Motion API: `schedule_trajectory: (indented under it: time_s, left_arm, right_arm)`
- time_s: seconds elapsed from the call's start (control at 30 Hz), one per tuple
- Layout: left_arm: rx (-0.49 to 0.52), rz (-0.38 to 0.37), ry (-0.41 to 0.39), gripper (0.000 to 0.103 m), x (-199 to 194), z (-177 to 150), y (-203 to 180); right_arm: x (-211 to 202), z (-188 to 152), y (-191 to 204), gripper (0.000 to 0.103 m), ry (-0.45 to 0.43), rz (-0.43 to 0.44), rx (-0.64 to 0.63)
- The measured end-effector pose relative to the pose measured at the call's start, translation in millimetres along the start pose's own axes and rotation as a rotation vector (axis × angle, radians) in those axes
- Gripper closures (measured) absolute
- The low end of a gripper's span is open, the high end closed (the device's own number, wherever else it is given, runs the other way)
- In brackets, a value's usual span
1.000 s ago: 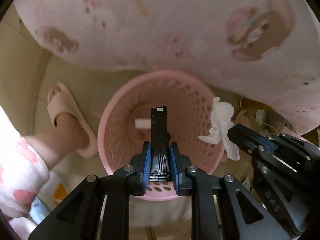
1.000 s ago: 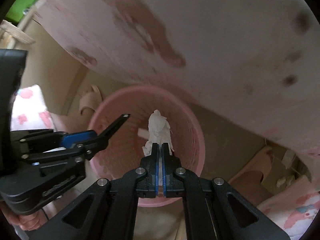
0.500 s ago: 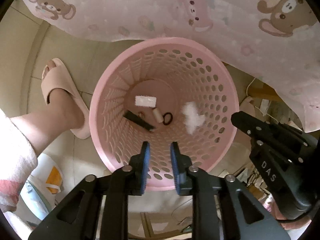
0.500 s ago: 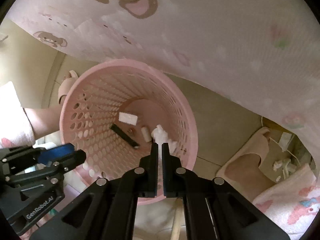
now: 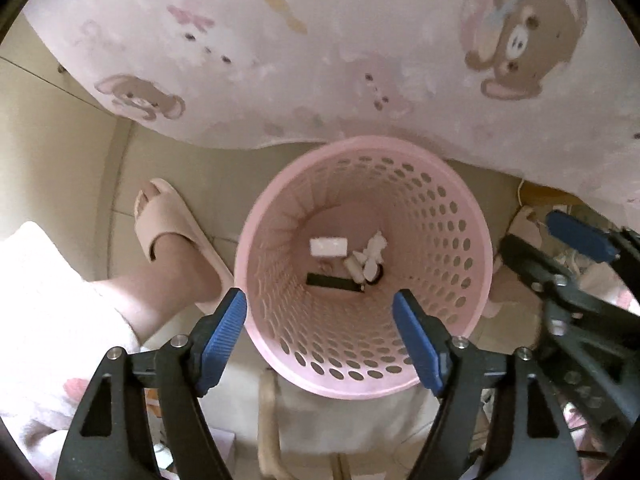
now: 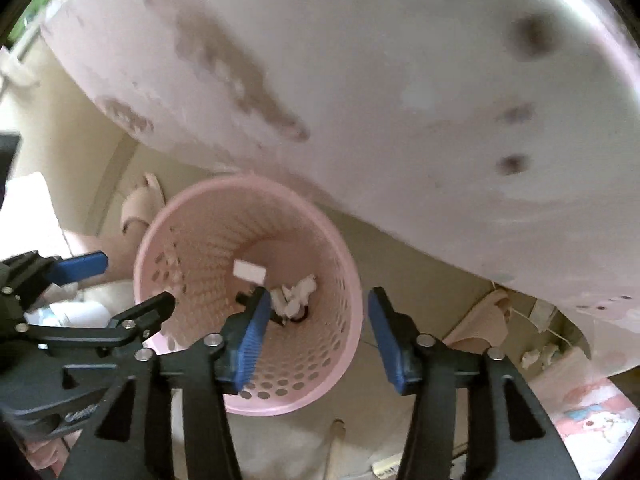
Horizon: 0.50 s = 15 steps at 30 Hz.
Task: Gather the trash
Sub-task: 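Move both open grippers back above the chair seat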
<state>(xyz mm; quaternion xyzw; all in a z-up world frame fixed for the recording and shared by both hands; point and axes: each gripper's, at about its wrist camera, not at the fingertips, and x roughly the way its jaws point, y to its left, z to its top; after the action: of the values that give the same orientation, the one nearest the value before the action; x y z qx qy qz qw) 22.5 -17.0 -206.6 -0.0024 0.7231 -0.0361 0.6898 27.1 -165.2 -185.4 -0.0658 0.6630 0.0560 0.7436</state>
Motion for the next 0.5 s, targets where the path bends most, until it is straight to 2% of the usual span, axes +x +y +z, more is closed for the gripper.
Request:
schedule_trajectory:
  time_s: [0.23, 0.3, 0.37, 0.43, 0.5]
  left_arm:
    - [0.003, 0.012, -0.089, 0.029, -24, 3, 0]
    - [0.003, 0.013, -0.151, 0.029, -39, 3, 1]
    - [0.0, 0.031, -0.247, 0.028, -59, 4, 2]
    - [-0.004, 0.05, -0.348, 0.023, -82, 4, 6]
    - [-0.009, 0.048, -0.413, 0.021, -98, 3, 9]
  right_arm:
    - [-36, 1, -10, 0.047, -0.095, -0.008, 0.032]
    - [-49, 0, -10, 0.047, -0.137, -0.009, 0.035]
    - [-63, 0, -10, 0.047, -0.184, -0.007, 0.038]
    - [-83, -2, -11, 0.047, -0.263, 0.005, 0.051]
    - [-97, -5, -12, 0.047, -0.32, 0.023, 0.059]
